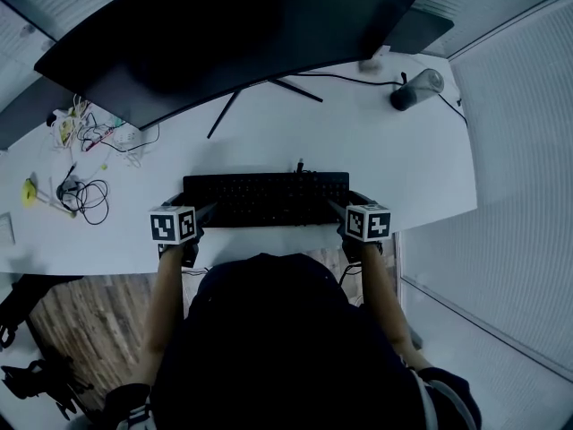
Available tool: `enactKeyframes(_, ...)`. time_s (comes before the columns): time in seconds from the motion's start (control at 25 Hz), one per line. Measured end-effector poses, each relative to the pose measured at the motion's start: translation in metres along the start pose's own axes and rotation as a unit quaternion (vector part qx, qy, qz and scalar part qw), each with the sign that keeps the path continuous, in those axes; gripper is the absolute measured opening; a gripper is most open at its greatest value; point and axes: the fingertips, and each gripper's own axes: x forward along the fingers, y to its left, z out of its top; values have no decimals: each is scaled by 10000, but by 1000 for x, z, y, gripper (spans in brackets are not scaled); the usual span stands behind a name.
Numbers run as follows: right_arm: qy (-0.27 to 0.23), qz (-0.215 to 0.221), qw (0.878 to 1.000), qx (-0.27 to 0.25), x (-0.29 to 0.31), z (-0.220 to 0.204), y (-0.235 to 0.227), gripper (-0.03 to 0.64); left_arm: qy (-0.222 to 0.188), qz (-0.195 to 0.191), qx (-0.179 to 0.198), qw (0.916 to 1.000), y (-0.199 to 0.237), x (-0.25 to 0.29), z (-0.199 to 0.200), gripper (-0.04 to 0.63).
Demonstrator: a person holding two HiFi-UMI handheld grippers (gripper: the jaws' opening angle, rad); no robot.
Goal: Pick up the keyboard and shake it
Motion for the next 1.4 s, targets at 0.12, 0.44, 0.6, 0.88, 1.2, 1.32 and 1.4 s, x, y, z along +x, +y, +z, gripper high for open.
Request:
enactKeyframes(0.12,8,12,10000,70,1,0,-2,316,36,-36,53,10000,-5,3,-1,417)
enactKeyframes(0.44,-272,-139,9994,139,-6,7,0,314,-159,-34,-9,9999,-7,-2,7,416)
enactKeyframes(0.6,-644,-189,9977,-128,-26,30,5,314,-594,-55,115,9982,-15,-14,23,416)
enactKeyframes(0.88,-1417,-464,9854,-819,-79,92,25,314,-1538,-257,145,9877,-29,-38,60,416)
enactKeyframes(1.2,-1917,-1191,9572,-1814,-146,143,62,314,-2021,-968,-476,9734,-42,-38,64,416)
enactKeyframes(1.32,-2143,-1321,9475,-1972,-164,156,79,314,-2134,-1224,-677,9669,-45,-35,62,416)
enactKeyframes(1.4,-2213,-1419,9413,-2117,-172,162,85,313,-2188,-1372,-813,9626,-47,-33,60,416)
